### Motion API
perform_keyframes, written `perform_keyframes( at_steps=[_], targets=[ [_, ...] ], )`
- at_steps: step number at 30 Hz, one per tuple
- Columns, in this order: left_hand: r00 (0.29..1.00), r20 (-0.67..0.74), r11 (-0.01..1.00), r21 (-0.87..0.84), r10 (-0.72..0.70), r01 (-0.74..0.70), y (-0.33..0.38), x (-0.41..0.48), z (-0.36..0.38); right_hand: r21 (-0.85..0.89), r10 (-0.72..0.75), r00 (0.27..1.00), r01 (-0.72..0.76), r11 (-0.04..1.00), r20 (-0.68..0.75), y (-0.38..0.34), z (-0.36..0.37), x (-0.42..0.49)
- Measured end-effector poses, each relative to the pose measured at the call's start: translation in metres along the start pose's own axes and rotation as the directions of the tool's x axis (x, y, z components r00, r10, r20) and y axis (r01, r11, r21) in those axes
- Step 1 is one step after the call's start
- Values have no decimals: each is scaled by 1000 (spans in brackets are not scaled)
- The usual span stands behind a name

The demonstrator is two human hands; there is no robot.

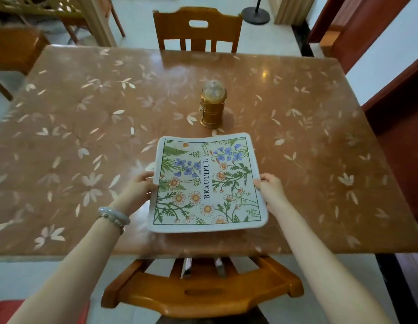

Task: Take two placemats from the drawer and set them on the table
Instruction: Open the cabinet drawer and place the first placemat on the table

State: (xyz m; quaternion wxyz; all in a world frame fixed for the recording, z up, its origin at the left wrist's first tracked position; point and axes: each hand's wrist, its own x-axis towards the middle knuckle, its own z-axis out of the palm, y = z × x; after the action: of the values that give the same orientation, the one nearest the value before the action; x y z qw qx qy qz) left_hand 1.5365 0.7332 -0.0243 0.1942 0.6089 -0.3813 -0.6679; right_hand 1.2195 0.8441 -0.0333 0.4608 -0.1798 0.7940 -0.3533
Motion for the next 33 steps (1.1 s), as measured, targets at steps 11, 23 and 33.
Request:
perform_keyframes(
  at_steps=[11,23,33],
  targets=[
    [988,-146,915,402,48,15,-54,28,11,-286,84,992,-106,952,-91,34,29,17],
    [952,-298,855,509,73,94,-76,16,18,-405,-22,999,1,914,-48,19,33,60],
    [937,-349,894,424,13,146,-70,19,22,-537,44,996,-78,840,-77,27,25,74]
  ],
)
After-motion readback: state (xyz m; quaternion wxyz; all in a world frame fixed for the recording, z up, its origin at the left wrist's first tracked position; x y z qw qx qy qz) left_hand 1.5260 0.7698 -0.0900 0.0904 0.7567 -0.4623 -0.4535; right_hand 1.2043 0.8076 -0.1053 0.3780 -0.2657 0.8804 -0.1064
